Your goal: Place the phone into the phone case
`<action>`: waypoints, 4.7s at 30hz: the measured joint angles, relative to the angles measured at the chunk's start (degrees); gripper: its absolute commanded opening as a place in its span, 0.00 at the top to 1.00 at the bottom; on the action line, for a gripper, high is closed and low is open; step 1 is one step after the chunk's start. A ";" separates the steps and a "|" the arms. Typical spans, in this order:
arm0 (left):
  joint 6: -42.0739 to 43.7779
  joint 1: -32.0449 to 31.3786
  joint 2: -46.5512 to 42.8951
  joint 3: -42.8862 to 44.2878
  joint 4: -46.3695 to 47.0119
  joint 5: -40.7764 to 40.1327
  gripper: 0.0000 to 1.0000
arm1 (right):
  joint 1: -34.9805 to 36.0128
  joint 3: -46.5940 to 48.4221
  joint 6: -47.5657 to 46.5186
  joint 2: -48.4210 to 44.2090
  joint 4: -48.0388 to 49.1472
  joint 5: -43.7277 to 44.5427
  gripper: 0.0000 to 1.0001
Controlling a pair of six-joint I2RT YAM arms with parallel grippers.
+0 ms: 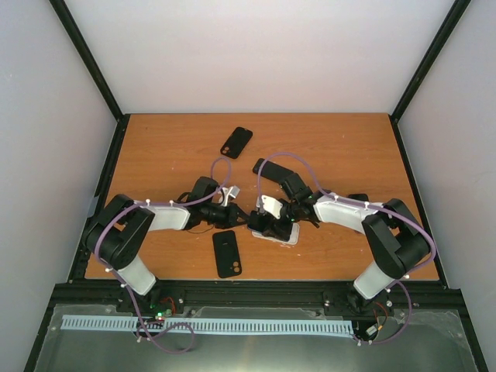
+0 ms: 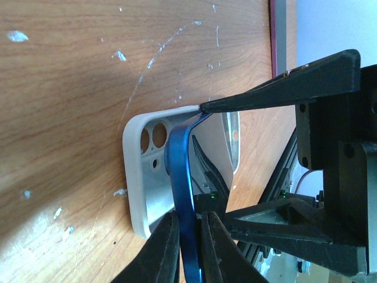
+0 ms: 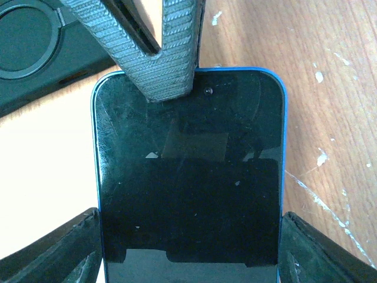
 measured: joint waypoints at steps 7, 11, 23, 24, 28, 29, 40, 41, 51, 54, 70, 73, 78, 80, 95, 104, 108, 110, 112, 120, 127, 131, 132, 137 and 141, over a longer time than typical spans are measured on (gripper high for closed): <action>-0.04 0.00 0.39 0.33 0.66 -0.61 0.96 | 0.07 -0.04 9.14 -2.14 2.99 1.03 0.14; 0.04 0.00 0.63 0.35 0.66 -0.66 0.96 | -0.09 -0.66 17.07 -8.13 6.34 0.61 0.15; 0.28 -0.04 1.36 1.05 0.52 -1.11 0.96 | -0.24 -4.57 52.92 -22.88 1.68 17.44 0.39; 0.26 -0.04 1.51 1.16 0.52 -1.09 0.96 | -0.28 -5.55 55.52 -23.63 0.96 18.95 0.42; 0.24 -0.17 2.25 1.70 0.55 -1.18 0.96 | -0.46 -11.87 64.92 -26.84 -0.72 23.04 0.48; 0.22 -0.22 2.40 1.75 0.52 -1.27 0.96 | -0.46 -13.94 67.73 -27.67 -1.07 23.67 0.49; 0.22 -0.63 2.64 2.23 0.17 -2.23 0.95 | -0.50 -24.37 82.90 -31.12 1.36 27.26 0.49; 0.22 -0.63 2.67 2.27 0.09 -2.29 0.96 | -0.50 -25.18 83.56 -31.10 2.27 27.17 0.50; 0.22 -0.68 2.82 2.27 -0.24 -2.69 0.96 | -0.50 -26.95 86.27 -27.89 9.64 25.33 0.52; 0.22 -0.68 2.84 2.27 -0.42 -2.84 0.95 | -0.50 -27.26 86.88 -25.77 11.63 24.41 0.51; -0.28 -2.80 5.03 4.37 -0.83 -4.20 0.95 | -1.01 -28.94 88.19 -23.82 19.50 22.16 0.54; -0.76 -3.56 5.66 5.14 -0.83 -4.55 0.96 | -1.11 -29.31 88.74 -23.89 20.20 22.10 0.55; -1.90 -4.59 6.88 6.43 -0.81 -5.03 0.96 | -1.20 -30.73 90.31 -24.52 22.36 22.12 0.56; -2.45 -4.59 7.32 6.58 -0.74 -5.38 0.95 | -1.22 -31.17 91.06 -24.74 23.02 22.25 0.56; -3.28 -7.04 5.16 7.69 -6.14 -14.03 0.64 | -0.37 -33.35 95.14 -29.35 22.32 19.43 0.57; -3.02 -6.78 0.31 7.69 -11.26 -20.06 0.58 | 1.05 -33.35 95.51 -32.15 18.27 16.39 0.55; -2.51 -6.67 -0.79 7.69 -11.96 -20.09 0.63 | 1.36 -31.63 91.58 -33.46 12.74 16.28 0.52; -2.32 -6.67 -0.92 7.48 -11.65 -19.08 0.67 | 1.33 -29.53 88.06 -34.82 9.75 16.81 0.51; -2.34 -6.73 -0.92 6.95 -10.97 -17.88 0.69 | 1.33 -27.28 84.65 -35.65 8.09 17.49 0.50; -1.75 -7.30 2.69 6.69 -9.73 -16.26 0.82 | 1.01 -15.02 69.42 -24.90 7.15 19.47 0.42; -1.68 -7.43 3.82 6.86 -9.35 -16.26 0.84 | -0.87 -12.02 60.41 -10.10 8.39 16.26 0.43; -1.68 -7.50 3.52 6.88 -9.55 -16.70 0.75 | -1.38 -12.04 58.36 -8.02 9.97 14.91 0.44; -1.55 -7.54 3.23 6.91 -9.94 -17.07 0.73 | -1.38 -12.09 58.31 -7.96 10.14 14.53 0.44; -1.55 -7.69 -1.38 6.95 -12.85 -19.30 0.65 | -1.42 -13.29 58.75 -8.04 11.82 12.04 0.44; -1.81 -7.98 -5.01 6.84 -12.61 -18.51 0.63 | -1.46 -15.93 61.46 -9.60 14.69 9.57 0.46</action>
